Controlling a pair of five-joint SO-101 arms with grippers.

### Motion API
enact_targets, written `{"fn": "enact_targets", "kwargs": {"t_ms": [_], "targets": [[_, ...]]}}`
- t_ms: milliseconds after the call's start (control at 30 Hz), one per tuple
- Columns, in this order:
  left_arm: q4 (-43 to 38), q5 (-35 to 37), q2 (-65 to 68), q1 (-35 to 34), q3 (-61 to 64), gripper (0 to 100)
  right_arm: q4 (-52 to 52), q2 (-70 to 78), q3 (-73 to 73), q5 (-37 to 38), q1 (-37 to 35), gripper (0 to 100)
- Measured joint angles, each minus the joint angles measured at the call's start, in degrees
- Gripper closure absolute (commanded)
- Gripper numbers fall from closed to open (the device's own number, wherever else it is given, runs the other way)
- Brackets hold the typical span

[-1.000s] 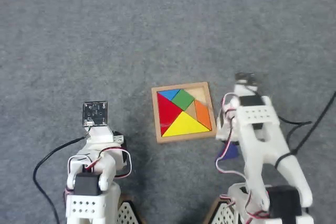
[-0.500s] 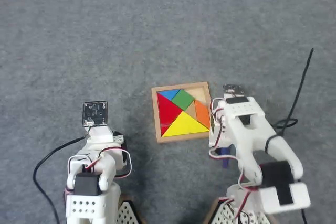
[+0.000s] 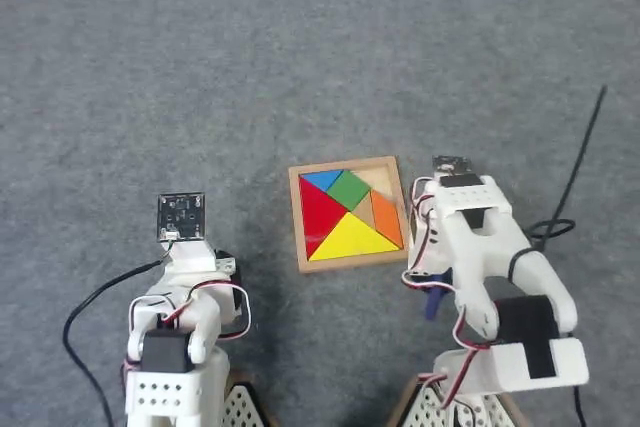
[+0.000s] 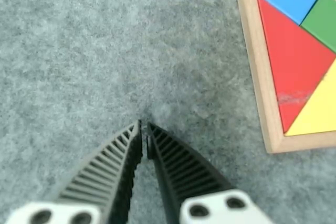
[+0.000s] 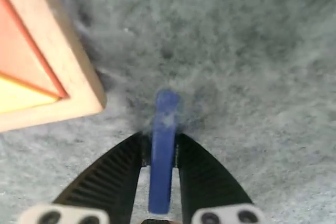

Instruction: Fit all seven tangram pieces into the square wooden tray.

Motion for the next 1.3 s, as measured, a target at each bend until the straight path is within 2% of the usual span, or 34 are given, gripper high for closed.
{"fn": "enact_targets", "kwargs": {"t_ms": [167,333,467,600,767,1067,1300], "targets": [[0.00,0.00,0.00,0.00,0.00,99,-0.53,-6.59,0.00,2.37,3.34,99.2],[0.00,0.00,0.00,0.00,0.00,99,1.14,-16.09,0.00,12.92,3.34,99.1],[0.00,0.00,0.00,0.00,0.00,99,1.41,-19.78,-1.93,24.26,-1.76,99.2],[0.00,0.00,0.00,0.00,0.00,99,2.11,-18.81,-9.49,26.02,-8.26,99.1],[0.00,0.00,0.00,0.00,0.00,99,4.57,-8.79,-24.18,27.96,-12.48,99.1],[0.00,0.00,0.00,0.00,0.00,99,14.15,20.04,-54.24,44.75,-14.33,99.1],[0.00,0.00,0.00,0.00,0.00,99,14.77,28.92,-61.63,54.51,-16.18,99.1]]}}
